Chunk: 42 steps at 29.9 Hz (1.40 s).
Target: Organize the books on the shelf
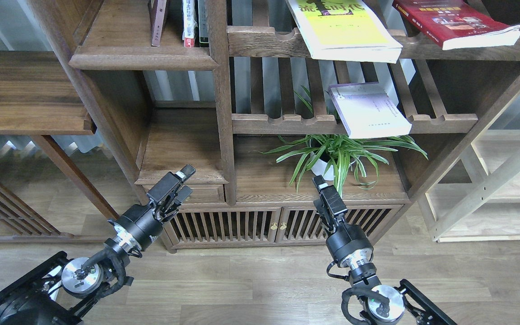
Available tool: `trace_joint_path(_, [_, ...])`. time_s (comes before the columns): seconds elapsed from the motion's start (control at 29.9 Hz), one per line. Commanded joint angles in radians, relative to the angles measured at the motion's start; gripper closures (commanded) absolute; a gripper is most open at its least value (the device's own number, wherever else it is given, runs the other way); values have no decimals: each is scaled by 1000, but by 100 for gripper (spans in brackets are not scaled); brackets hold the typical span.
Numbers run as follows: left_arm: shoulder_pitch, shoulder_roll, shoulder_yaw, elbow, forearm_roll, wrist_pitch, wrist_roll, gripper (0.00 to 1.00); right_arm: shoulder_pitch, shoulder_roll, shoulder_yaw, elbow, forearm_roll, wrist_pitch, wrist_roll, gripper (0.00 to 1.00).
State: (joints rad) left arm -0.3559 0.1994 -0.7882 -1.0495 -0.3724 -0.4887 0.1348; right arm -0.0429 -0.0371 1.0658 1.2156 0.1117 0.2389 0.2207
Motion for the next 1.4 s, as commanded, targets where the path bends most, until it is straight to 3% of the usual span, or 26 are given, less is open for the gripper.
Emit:
trace_joint_path(0.0, [0,0,1,0,4,0,11,1,0,0,3,-1,0,2,2,0])
trace_joint_path(0.2, [2,-29,-6,2,7,0,-4,1,-2,0,10,-1,0,10,3,0])
trace_joint_path(1.37, [18,-41,-39,20,7,0,-3,1,26,34,11,-8,-1,26,8,0])
